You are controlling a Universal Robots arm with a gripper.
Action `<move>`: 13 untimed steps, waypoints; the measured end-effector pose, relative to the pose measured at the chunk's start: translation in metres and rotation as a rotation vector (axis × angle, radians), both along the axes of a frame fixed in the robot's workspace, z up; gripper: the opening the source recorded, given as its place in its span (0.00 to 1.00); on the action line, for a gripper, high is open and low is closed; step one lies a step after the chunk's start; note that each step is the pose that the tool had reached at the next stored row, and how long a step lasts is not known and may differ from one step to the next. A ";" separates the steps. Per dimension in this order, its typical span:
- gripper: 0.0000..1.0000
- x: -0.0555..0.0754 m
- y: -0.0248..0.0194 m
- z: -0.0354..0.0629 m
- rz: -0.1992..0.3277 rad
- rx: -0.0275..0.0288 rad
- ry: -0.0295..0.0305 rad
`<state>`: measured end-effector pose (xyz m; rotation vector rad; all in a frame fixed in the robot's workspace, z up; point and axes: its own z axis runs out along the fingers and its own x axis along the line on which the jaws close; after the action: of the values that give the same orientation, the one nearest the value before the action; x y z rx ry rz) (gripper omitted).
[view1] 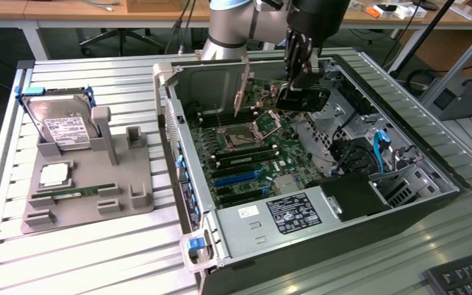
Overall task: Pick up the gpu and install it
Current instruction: 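Insert the gpu into the slot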
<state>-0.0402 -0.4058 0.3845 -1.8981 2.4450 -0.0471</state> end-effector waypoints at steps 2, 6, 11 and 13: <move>0.27 0.000 -0.0001 0.0000 0.004 0.0000 0.0000; 0.27 0.000 -0.0004 0.0000 0.016 0.0000 0.0000; 0.27 0.000 -0.0006 0.0000 0.026 0.0000 -0.0001; 0.27 0.000 -0.0008 0.0000 0.034 0.0000 0.0000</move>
<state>-0.0402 -0.4065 0.3845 -1.9390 2.4121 -0.0459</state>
